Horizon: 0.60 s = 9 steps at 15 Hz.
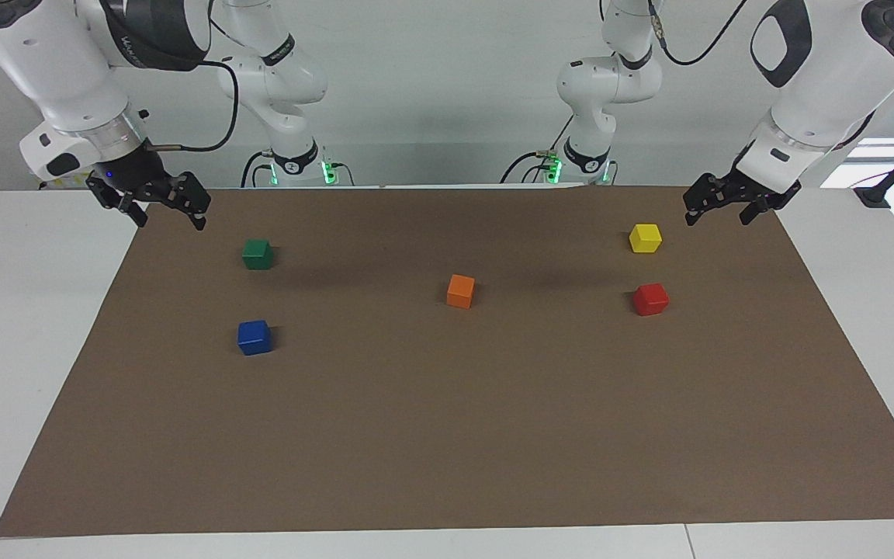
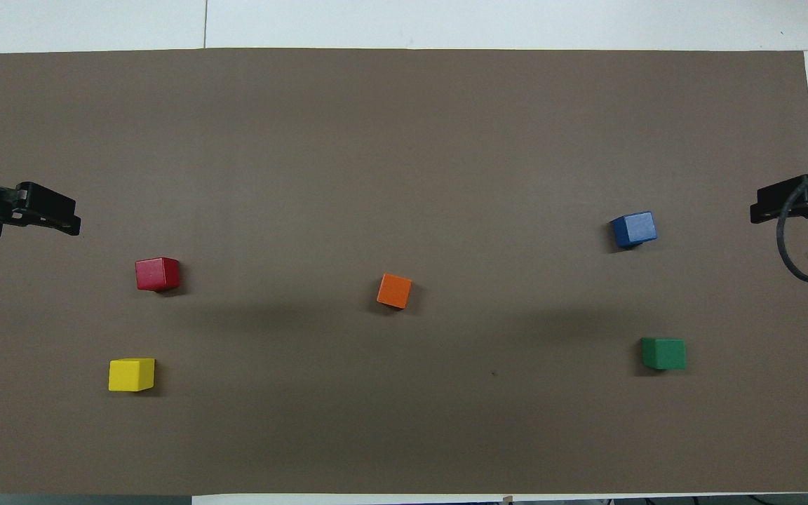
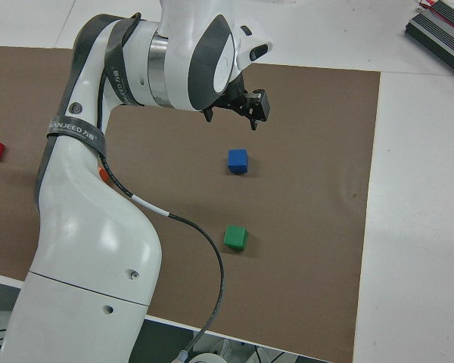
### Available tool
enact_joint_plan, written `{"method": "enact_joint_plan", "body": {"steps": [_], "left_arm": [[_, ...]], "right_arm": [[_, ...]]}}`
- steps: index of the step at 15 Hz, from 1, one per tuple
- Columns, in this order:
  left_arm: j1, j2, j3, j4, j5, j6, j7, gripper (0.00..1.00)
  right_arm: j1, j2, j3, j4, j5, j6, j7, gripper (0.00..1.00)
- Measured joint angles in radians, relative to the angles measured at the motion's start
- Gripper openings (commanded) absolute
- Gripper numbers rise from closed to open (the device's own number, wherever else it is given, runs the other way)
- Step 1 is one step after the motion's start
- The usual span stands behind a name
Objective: Transfer red block to right arm and stack on blue block
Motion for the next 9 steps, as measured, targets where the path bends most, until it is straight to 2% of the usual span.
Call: {"method": "enact_joint_plan", "body": {"steps": [9], "left_arm": [[0.001,0.0,0.013,-0.017,0.004,-0.031,0.0,1.0]], "right_arm": [[0.0,0.0,0.0,0.0,0.0,0.0,0.0,1.0]]}}
